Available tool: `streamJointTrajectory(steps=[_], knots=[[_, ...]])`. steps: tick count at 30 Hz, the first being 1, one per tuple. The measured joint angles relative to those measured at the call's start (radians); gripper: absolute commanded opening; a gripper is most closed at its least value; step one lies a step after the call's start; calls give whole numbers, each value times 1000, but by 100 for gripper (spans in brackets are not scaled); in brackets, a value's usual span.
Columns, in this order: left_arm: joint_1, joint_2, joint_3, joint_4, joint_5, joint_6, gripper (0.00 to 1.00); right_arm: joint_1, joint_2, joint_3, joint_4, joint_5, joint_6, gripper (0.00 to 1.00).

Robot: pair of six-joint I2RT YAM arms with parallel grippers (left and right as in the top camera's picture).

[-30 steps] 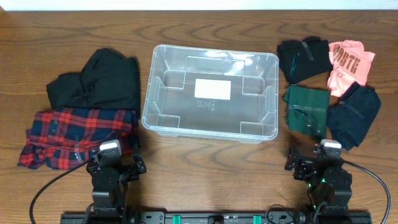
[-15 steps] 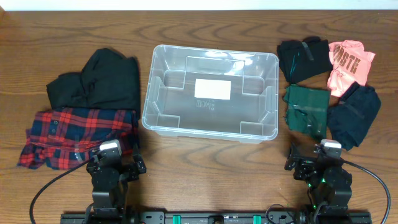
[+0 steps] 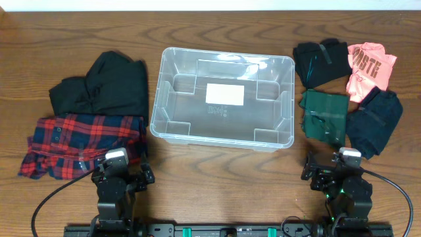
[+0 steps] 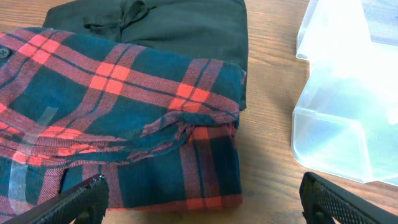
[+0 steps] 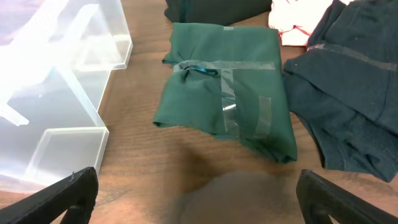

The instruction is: Pack container

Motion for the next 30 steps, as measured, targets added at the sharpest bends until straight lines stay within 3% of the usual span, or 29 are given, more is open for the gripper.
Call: streamJointTrajectory(steps=[18, 23, 30], knots=[[0, 0, 0, 0, 0, 0, 98, 0, 39, 21, -40, -72, 73, 99], [0, 0, 0, 0, 0, 0, 98, 0, 266, 220, -207, -80, 103, 99], [0, 0, 0, 0, 0, 0, 98, 0, 735, 616, -229, -105, 127, 99]])
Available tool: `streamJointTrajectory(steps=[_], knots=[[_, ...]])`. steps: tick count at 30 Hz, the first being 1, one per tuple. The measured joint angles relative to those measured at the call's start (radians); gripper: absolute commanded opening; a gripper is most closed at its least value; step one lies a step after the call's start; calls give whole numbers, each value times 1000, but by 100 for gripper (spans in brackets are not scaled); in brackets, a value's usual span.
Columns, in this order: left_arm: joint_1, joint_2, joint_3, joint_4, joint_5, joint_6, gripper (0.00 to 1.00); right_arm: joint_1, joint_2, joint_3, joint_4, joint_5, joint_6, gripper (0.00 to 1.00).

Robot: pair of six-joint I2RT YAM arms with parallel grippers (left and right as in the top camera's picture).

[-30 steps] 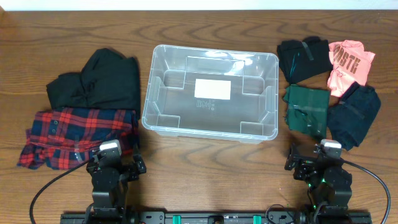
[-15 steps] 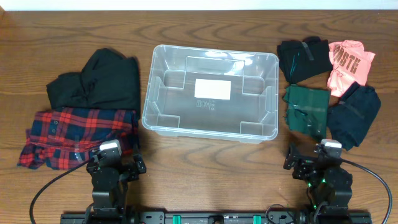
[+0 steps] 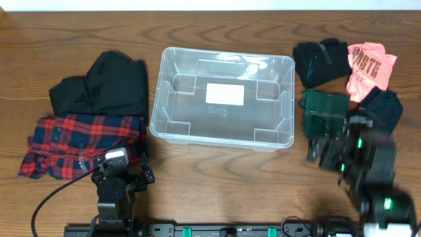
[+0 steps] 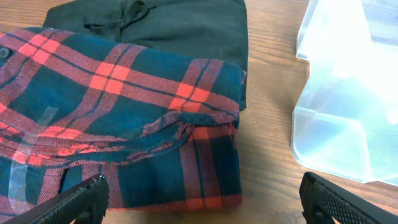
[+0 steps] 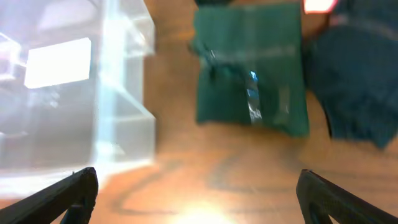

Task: Pack container
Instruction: 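Reach right gripper to the navy folded garment and grasp it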

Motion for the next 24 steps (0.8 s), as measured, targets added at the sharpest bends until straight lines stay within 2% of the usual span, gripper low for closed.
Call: streamJointTrajectory(steps=[5, 11, 17, 24], knots=[[0, 0, 0, 0, 0, 0, 98, -16, 283, 232, -2, -25, -19, 99], [0, 0, 0, 0, 0, 0, 98, -208, 518, 445, -21, -193, -60, 99], [0, 0, 0, 0, 0, 0, 98, -519, 654, 481, -47, -336, -93, 94], [0, 0, 0, 0, 0, 0, 98, -810, 833, 481, -38, -346, -111, 97]])
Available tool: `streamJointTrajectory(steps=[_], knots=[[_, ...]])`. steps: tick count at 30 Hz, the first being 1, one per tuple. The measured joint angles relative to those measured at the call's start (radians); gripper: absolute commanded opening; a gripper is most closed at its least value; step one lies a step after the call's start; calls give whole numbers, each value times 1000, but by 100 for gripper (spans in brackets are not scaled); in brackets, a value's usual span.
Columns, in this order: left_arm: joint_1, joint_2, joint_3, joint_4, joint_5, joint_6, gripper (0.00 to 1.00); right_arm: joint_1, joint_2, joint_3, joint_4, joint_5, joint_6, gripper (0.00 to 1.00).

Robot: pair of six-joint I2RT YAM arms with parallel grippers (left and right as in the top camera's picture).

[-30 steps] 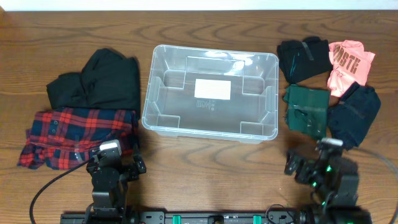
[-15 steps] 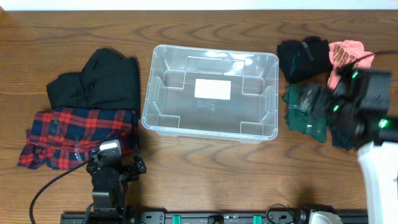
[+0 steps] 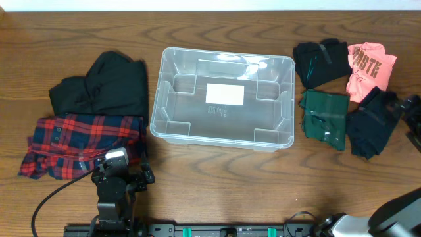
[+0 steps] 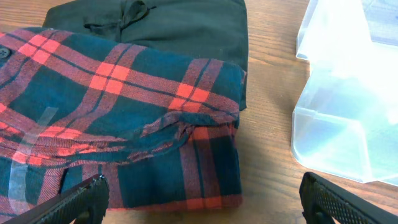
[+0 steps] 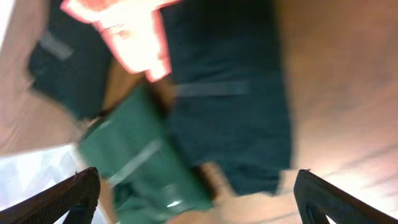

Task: Pack container
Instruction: 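Reach right gripper to the navy folded garment and grasp it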

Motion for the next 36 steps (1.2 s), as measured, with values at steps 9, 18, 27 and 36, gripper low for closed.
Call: streamJointTrajectory(steps=[9, 18, 27, 36], knots=[[0, 0, 0, 0, 0, 0, 98, -75, 179, 0, 85, 12, -57, 98], [0, 0, 0, 0, 0, 0, 98, -67, 344, 0, 142, 10, -101, 92], [0, 0, 0, 0, 0, 0, 98, 11, 406, 9, 189, -61, -163, 56], [0, 0, 0, 0, 0, 0, 98, 55, 399, 22, 95, 5, -126, 13]])
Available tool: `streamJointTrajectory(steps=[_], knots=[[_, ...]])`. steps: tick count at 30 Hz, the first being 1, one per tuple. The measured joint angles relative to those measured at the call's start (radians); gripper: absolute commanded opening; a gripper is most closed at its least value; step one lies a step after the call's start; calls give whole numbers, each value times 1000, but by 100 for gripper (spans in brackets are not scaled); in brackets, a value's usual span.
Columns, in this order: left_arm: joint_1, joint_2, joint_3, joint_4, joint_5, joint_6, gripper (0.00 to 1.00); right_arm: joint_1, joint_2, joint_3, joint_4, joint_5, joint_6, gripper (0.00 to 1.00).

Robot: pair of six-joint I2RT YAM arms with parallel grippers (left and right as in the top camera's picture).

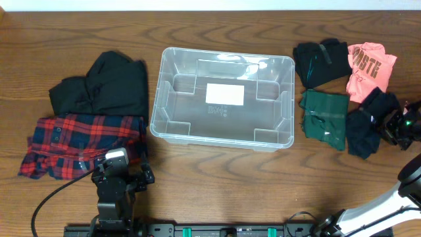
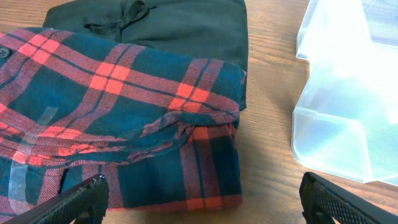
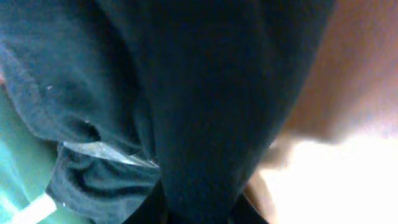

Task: Pack container
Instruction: 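Reach right gripper to the navy folded garment and grasp it, then carry the navy garment into the bin and release it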

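Note:
A clear plastic container [image 1: 158,112] stands open mid-table; its corner [image 2: 336,124] shows in the left wrist view. At the right lie a black garment [image 1: 321,62], a pink one [image 1: 370,66], a green one [image 1: 324,117] and a navy one [image 1: 365,128]. My right gripper [image 1: 396,127] is at the navy garment's right edge. Navy cloth [image 3: 205,93] fills the right wrist view, and the right gripper [image 3: 199,214] is shut on a fold of it. My left gripper [image 2: 202,205] rests open beside the plaid shirt [image 2: 118,118].
A black garment [image 1: 105,85] lies behind the plaid shirt [image 1: 79,141] on the left. The right arm reaches in from the table's right edge. The green garment's edge [image 3: 12,143] shows beside the navy cloth. Bare wood lies in front of the container.
My right gripper was open, looking down on the navy and green garments from the far right. Now it is down on the navy garment and shut on it; the cloth is bunched. The left arm is unchanged.
Both grippers rested open at the table's front. Then my right arm was raised over the green and navy garments. It then stood at the table's right edge, open, and now grips the navy garment there. The left arm has stayed put.

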Motion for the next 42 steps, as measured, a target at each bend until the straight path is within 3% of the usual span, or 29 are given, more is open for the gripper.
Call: streamJointTrajectory(steps=[5, 7, 10, 15, 19, 24, 29, 34, 42], knots=[[0, 0, 0, 0, 0, 0, 98, 11, -137, 2, -130, 10, 39, 9], [0, 0, 0, 0, 0, 0, 98, 39, -249, 5, -165, -4, 46, 2], [0, 0, 0, 0, 0, 0, 98, 123, -462, 26, -175, -61, 53, 1], [0, 0, 0, 0, 0, 0, 98, 377, -766, 53, -74, -165, 114, 1], [0, 0, 0, 0, 0, 0, 98, 614, -850, 54, 66, -198, 221, 1], [0, 0, 0, 0, 0, 0, 98, 956, -787, 54, 258, -113, 372, 2], [0, 0, 0, 0, 0, 0, 98, 1215, -581, 54, 425, 16, 513, 1], [0, 0, 0, 0, 0, 0, 98, 1313, -337, 53, 551, 72, 653, 1], [0, 0, 0, 0, 0, 0, 98, 1322, -34, 52, 718, -8, 807, 1]])
